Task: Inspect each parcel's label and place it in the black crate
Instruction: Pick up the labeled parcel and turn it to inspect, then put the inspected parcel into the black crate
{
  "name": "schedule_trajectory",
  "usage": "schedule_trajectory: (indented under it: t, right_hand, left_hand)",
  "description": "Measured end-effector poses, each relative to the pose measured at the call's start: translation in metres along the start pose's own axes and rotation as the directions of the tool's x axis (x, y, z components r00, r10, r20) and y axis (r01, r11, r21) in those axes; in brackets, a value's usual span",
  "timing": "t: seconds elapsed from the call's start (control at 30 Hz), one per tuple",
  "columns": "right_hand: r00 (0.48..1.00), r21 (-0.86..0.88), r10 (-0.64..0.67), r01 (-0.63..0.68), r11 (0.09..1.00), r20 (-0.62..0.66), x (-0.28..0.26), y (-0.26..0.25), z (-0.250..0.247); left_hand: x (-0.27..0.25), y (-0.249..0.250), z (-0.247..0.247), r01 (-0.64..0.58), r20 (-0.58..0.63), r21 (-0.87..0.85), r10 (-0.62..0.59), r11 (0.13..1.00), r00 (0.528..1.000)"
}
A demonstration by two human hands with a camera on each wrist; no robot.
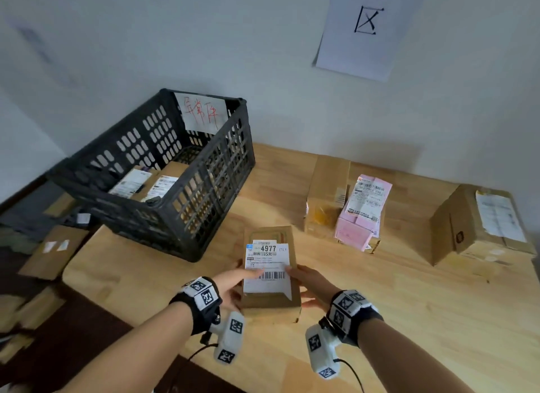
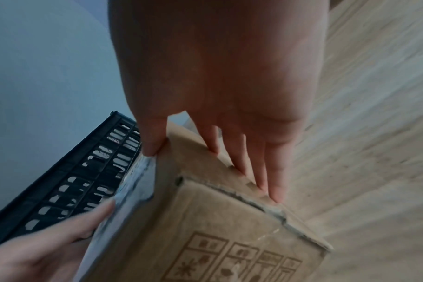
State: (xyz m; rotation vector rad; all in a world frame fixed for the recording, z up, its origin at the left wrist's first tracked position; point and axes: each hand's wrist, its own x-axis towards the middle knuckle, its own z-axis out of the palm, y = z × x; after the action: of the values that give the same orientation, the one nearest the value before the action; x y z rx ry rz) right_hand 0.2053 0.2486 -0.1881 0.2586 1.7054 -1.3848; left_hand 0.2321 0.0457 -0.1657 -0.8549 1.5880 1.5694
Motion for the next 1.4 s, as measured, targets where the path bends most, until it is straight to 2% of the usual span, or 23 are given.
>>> schedule_trajectory:
  t: [0.13, 0.23, 0.3, 0.37, 0.5, 0.7, 0.83, 0.97, 1.17, 1.3, 1.4]
  right_hand:
    - [0.994, 0.004, -0.080, 0.080, 0.997, -0.077, -0.008, -0.026, 0.004]
    - [0.963, 0.013, -0.176, 0.183, 0.983, -0.206, -0.011, -0.063, 0.003]
    - [0.899, -0.036, -0.242, 0.246, 0.969, -0.364, -0.008, -0.088, 0.004]
    - [0.810, -0.103, -0.303, 0.291, 0.951, -0.502, -0.005, -0.111, 0.006]
    - [0.643, -0.134, -0.373, 0.390, 0.911, -0.669, -0.011, -0.160, 0.025]
    - [0.460, -0.177, -0.420, 0.482, 0.858, -0.782, -0.023, -0.228, 0.069]
    - [0.384, -0.194, -0.455, 0.554, 0.809, -0.803, -0.026, -0.262, 0.087]
    - [0.364, -0.197, -0.530, 0.652, 0.732, -0.766, -0.009, -0.302, 0.107]
    - [0.408, -0.188, -0.625, 0.719, 0.669, -0.665, 0.035, -0.347, 0.137]
    - [0.437, -0.142, -0.646, 0.751, 0.645, -0.625, 0.069, -0.374, 0.164]
    - [0.487, -0.108, -0.640, 0.740, 0.664, -0.594, 0.102, -0.390, 0.182]
  left_hand:
    - [-0.001, 0.015, -0.019, -0.136, -0.005, 0.012, 0.136, 0.991, 0.991]
    - [-0.013, 0.045, -0.027, -0.250, 0.046, 0.023, 0.249, 0.968, 0.967]
    - [-0.020, 0.070, -0.034, -0.336, 0.066, 0.054, 0.333, 0.940, 0.941]
    - [-0.025, 0.094, -0.045, -0.426, 0.086, 0.092, 0.419, 0.900, 0.904]
    - [-0.044, 0.143, -0.075, -0.583, 0.198, 0.116, 0.557, 0.804, 0.807]
    - [-0.067, 0.197, -0.126, -0.725, 0.259, 0.097, 0.686, 0.682, 0.680]
    - [-0.078, 0.222, -0.155, -0.749, 0.261, -0.006, 0.724, 0.662, 0.638]
    - [-0.086, 0.242, -0.192, -0.781, 0.207, -0.036, 0.769, 0.624, 0.605]
    - [-0.084, 0.255, -0.250, -0.799, 0.084, -0.065, 0.801, 0.598, 0.592]
    - [-0.073, 0.266, -0.292, -0.789, 0.030, -0.053, 0.791, 0.612, 0.611]
    - [-0.059, 0.277, -0.323, -0.775, -0.006, -0.025, 0.775, 0.632, 0.632]
